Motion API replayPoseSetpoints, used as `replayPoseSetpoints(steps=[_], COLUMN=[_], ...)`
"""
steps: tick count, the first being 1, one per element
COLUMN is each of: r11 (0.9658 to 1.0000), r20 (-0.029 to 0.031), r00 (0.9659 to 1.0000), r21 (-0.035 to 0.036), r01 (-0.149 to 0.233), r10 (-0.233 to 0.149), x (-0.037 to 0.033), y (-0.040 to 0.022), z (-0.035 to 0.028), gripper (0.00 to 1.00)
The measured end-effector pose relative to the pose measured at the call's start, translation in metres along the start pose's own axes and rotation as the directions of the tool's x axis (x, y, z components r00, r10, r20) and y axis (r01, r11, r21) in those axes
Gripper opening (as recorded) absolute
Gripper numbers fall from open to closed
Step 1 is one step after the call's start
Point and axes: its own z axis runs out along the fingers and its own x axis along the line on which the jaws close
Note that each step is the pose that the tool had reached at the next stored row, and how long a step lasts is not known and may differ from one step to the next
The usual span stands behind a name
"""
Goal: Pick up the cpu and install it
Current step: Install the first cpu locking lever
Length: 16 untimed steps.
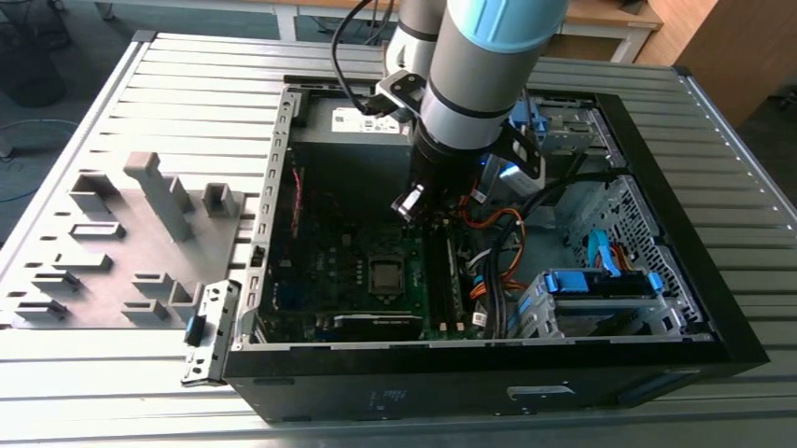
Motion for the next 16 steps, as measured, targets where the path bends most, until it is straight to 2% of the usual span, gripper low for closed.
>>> replayPoseSetpoints(steps=[16], r11=[1.0], r20=[-0.0004], r00=[1.0], r21=[0.0005], r01=[0.001], r10=[-0.001], x=[0.0014], y=[0.0021], z=[0.0013], gripper=[0.11])
